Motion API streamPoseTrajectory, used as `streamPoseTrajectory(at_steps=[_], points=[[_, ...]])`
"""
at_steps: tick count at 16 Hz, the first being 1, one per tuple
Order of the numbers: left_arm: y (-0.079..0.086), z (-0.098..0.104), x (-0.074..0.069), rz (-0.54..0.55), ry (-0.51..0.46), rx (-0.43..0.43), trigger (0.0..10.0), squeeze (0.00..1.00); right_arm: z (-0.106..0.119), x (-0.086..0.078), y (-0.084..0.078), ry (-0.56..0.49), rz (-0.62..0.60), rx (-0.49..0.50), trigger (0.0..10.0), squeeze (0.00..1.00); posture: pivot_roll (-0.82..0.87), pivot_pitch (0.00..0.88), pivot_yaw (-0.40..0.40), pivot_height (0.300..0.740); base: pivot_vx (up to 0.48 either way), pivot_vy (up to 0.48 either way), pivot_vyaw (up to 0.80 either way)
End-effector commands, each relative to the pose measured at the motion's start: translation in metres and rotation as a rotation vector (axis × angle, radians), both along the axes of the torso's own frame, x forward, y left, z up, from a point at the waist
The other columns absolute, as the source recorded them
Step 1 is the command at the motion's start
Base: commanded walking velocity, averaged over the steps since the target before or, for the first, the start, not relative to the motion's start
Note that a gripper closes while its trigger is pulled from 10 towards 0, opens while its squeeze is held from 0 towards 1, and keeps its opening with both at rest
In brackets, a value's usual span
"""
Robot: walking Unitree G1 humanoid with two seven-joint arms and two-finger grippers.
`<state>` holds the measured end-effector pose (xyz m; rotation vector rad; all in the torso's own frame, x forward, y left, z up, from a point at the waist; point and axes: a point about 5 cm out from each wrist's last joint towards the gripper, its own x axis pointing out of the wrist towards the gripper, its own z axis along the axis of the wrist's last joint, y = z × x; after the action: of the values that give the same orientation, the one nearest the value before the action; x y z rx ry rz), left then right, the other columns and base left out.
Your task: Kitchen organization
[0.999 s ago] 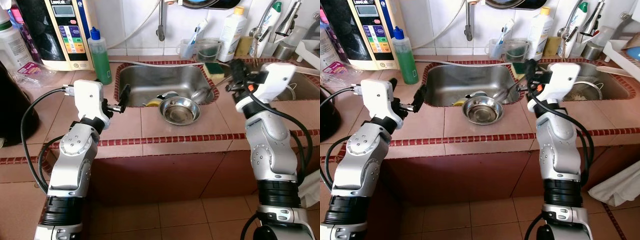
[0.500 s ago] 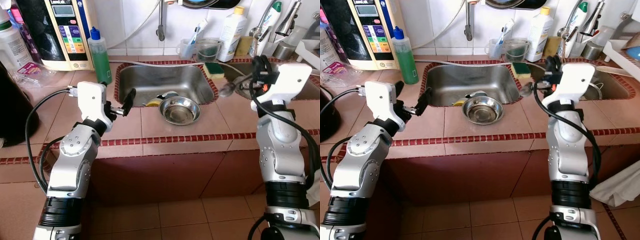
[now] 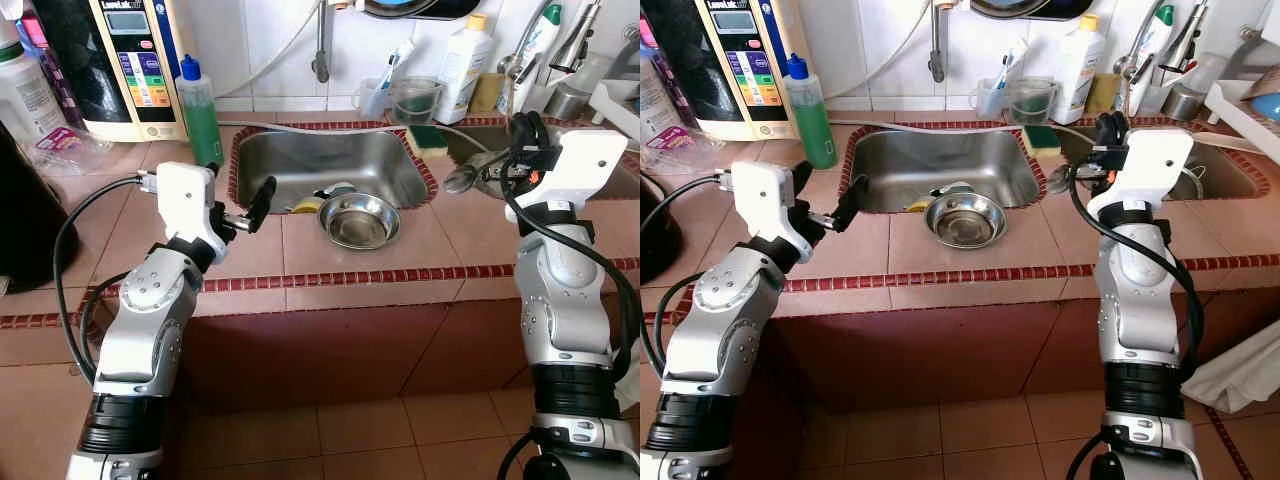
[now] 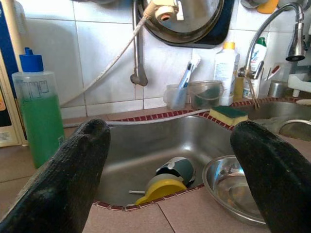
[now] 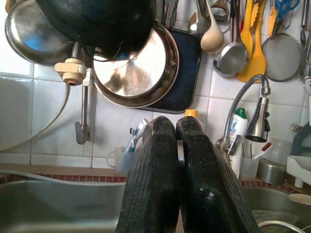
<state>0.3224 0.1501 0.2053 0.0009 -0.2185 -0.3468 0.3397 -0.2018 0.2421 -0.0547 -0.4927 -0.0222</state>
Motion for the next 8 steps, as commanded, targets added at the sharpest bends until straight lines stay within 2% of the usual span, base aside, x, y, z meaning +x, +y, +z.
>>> streamPoseTrajectory(at_steps=[1, 8], points=[[-0.0023, 0.0048, 0.0008, -0.012, -0.015, 0.009, 10.0, 0.0, 0.0082, 0.0005, -0.0013, -0.033, -0.003, -0.002, 10.0, 0.0, -0.14, 0.002, 0.014, 0.74, 0.24, 0.0, 0.0], [-0.0025, 0.0046, 0.0001, -0.022, -0.012, 0.005, 10.0, 0.0, 0.0049, 0.0012, -0.0019, -0.019, -0.008, -0.002, 10.0, 0.0, -0.13, 0.008, 0.018, 0.74, 0.315, 0.0, 0.0]])
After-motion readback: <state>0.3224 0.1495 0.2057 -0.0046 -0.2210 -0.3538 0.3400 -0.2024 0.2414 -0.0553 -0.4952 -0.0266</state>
